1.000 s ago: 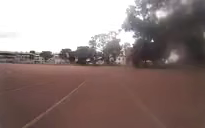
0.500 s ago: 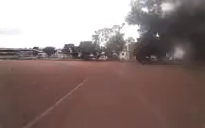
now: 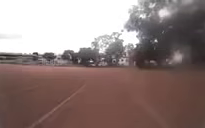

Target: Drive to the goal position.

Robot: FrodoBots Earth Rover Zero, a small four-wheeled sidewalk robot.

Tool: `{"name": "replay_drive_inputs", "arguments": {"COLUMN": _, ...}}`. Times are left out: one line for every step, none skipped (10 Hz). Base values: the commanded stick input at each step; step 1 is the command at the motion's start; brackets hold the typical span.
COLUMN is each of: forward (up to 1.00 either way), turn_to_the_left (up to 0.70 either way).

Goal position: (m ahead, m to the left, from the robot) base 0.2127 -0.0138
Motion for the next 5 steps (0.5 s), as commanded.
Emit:
{"name": "replay_drive_inputs", "arguments": {"forward": 1.00, "turn_to_the_left": 0.00}}
{"name": "replay_drive_inputs", "arguments": {"forward": 1.00, "turn_to_the_left": 0.00}}
{"name": "replay_drive_inputs", "arguments": {"forward": 1.00, "turn_to_the_left": 0.00}}
{"name": "replay_drive_inputs", "arguments": {"forward": 1.00, "turn_to_the_left": 0.00}}
{"name": "replay_drive_inputs", "arguments": {"forward": 1.00, "turn_to_the_left": 0.00}}
